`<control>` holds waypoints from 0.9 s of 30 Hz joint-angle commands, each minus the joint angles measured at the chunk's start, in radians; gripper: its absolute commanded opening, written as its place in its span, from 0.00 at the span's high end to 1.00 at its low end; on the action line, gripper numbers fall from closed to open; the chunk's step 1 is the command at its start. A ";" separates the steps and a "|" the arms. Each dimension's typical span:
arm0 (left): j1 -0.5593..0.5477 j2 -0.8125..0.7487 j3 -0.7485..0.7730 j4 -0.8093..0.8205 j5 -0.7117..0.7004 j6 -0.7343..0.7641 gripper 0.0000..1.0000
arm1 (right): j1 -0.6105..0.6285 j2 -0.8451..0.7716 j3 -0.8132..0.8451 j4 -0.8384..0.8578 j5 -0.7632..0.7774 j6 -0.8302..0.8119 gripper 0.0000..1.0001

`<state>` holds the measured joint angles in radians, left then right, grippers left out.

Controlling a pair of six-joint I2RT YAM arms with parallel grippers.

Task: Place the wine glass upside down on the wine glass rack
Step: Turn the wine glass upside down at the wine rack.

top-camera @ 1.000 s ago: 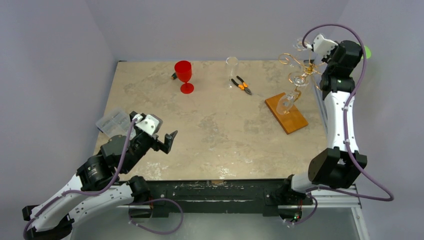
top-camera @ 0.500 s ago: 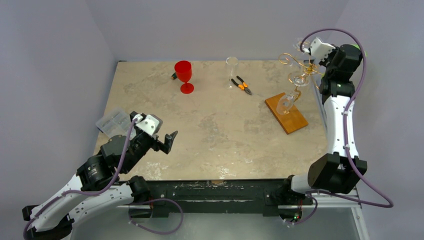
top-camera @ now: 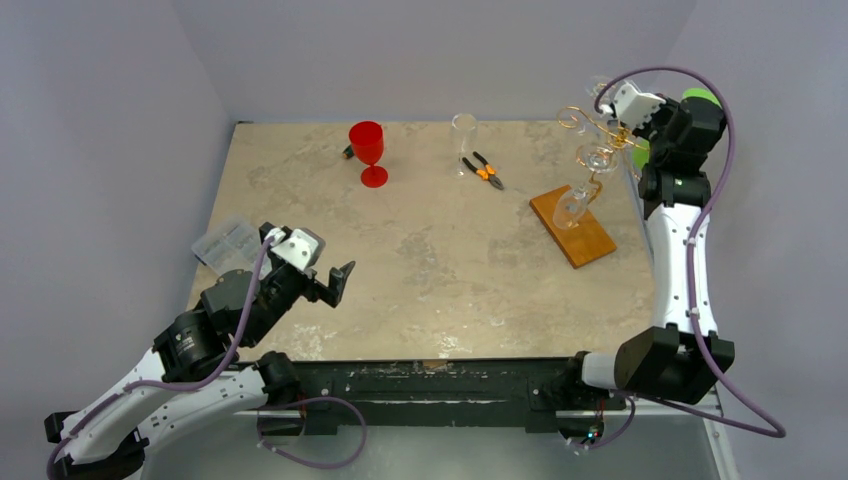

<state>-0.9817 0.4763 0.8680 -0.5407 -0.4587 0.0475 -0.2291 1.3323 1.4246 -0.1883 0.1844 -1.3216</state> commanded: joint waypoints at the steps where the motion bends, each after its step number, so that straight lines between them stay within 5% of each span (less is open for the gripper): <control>1: 0.008 -0.006 -0.006 0.035 0.010 0.020 0.00 | 0.008 -0.041 -0.016 0.025 -0.051 -0.024 1.00; 27: 0.011 -0.008 -0.008 0.036 0.013 0.020 0.00 | 0.041 -0.133 -0.102 -0.004 -0.097 -0.059 1.00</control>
<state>-0.9756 0.4763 0.8665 -0.5404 -0.4561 0.0475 -0.1917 1.2480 1.3342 -0.2161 0.1184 -1.3552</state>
